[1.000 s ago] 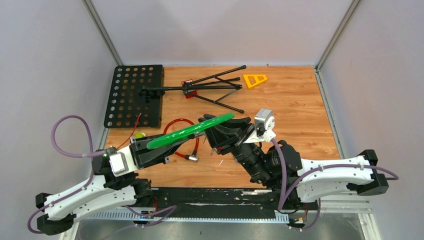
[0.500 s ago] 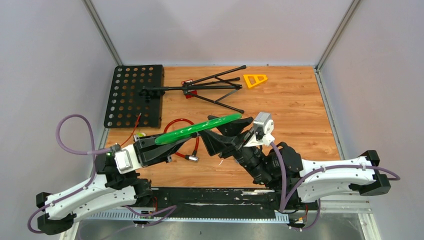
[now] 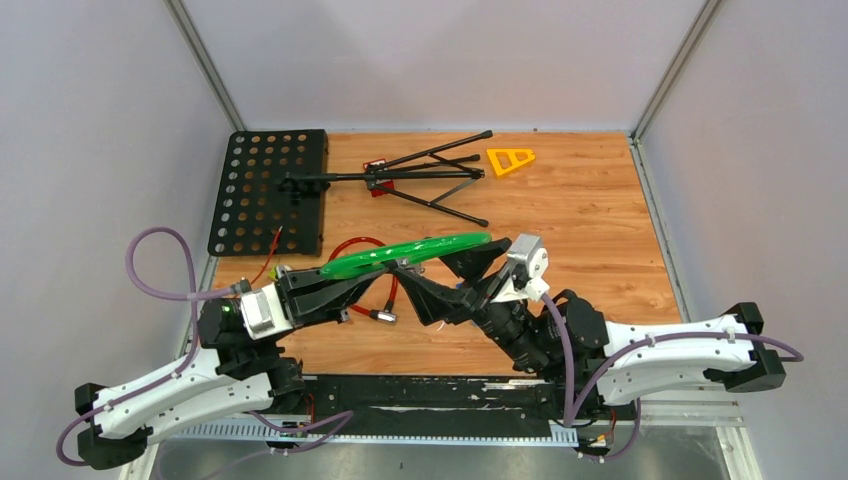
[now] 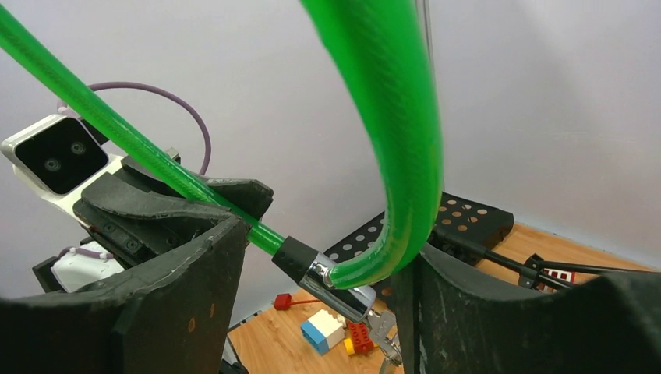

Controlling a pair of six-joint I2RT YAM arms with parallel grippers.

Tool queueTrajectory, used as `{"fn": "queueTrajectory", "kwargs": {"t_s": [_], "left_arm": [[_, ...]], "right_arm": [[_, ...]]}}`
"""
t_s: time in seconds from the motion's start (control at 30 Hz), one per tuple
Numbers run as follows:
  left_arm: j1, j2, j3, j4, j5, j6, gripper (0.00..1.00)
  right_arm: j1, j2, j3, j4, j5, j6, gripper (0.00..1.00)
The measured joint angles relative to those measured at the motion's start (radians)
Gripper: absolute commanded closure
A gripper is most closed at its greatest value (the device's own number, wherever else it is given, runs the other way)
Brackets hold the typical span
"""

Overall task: Lock with the key
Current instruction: Lock the lock.

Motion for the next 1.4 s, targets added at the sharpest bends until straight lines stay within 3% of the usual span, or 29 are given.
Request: {"fn": "queueTrajectory", "kwargs": {"t_s": [0.67,0.97,1.2,1.4], "left_arm": [[0.001,-0.008,-0.003,0.048,-0.063,-0.022,1.0],[0.001,-0.009,0.0,0.055,-0.039,-0.047,1.0],[0.001,-0.008,0.025,0.077,-0.014,-0.075,1.0],[0.001,-0.004,0.047,0.101,0.018,-0.106,1.0]], "right_arm": [[0.006,-0.087,-0.092,0.0,-0.026,-0.096,0.33],[0.005,-0.186,-0.114,-0.128,-0.235,-0.364,0.3],[0.003,-0.196,-0.113,-0.253,-0.351,-0.575,0.44],[0.003,-0.153,-0.101,-0.294,-0.365,-0.692,0.45]]}}
